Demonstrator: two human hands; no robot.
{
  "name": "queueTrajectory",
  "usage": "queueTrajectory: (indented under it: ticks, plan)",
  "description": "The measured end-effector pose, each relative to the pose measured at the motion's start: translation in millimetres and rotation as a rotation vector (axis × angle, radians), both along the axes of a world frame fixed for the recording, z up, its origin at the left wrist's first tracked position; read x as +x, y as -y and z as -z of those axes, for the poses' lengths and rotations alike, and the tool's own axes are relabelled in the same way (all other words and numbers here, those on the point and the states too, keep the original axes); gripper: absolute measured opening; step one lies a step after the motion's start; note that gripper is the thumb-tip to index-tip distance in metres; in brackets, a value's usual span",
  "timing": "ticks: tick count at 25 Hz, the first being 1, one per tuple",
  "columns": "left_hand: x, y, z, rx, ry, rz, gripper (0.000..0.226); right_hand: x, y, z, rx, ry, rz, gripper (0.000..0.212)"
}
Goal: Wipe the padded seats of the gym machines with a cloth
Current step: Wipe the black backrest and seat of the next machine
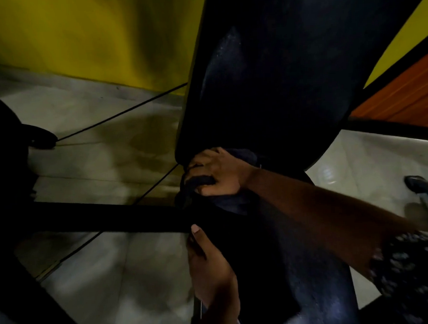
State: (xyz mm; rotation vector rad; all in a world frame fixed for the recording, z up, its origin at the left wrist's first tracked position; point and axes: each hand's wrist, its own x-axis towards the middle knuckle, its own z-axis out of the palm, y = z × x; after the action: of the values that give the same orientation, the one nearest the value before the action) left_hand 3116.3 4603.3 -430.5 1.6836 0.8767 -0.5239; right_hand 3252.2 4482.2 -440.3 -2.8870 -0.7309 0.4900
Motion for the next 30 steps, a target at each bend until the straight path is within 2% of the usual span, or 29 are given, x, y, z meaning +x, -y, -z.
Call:
queueTrajectory:
  ticks: [2, 5, 8, 10, 12, 13, 14, 16, 19, 21, 23, 26, 30]
  plan:
    - [-1, -1, -1, 0.027, 0.009, 0.007, 0.059, 0, 7, 1, 0.008, 0.03, 0.049, 0.077]
    - [-1, 0, -1, 0.04, -0.008, 0.017, 0.06, -29, 34, 3, 0.133, 0.04, 0.154, 0.067]
    - [-4, 3, 3, 0.077, 0.0, 0.028, 0.064, -75, 66, 4, 0.152, 0.194, 0.427, 0.057]
    - [-5, 4, 2, 0.092, 0.013, 0.023, 0.064, -117, 57, -4, 0.113, 0.289, 0.586, 0.059]
    - [-5, 3, 4, 0.108, 0.008, 0.028, 0.064, -156, 25, -12, 0.116, 0.277, 0.576, 0.065]
    - [-4, 3, 4, 0.115, 0.001, 0.029, 0.065, -166, 15, -15, 0.148, 0.204, 0.536, 0.066]
    - [-4, 3, 6, 0.123, 0.0, 0.027, 0.066, -168, 15, -15, 0.147, 0.143, 0.492, 0.066]
    - [-4, 4, 10, 0.135, 0.019, 0.022, 0.066, -146, 40, -8, 0.083, 0.155, 0.448, 0.065]
    - [-4, 6, 14, 0.111, 0.054, 0.004, 0.064, -105, 93, 0, -0.054, 0.065, 0.758, 0.071]
    - [-3, 7, 16, 0.113, 0.053, 0.002, 0.066, -104, 94, 4, -0.086, 0.0, 0.831, 0.077]
    - [-1, 7, 17, 0.136, 0.023, 0.02, 0.067, -124, 68, -2, -0.058, 0.093, 0.766, 0.076]
    - [0, 6, 15, 0.132, -0.003, 0.029, 0.069, -166, 31, -8, -0.026, 0.265, 0.698, 0.059]
    - [-3, 4, 12, 0.062, -0.044, 0.047, 0.068, -206, -6, -17, -0.017, 0.236, 0.732, 0.056]
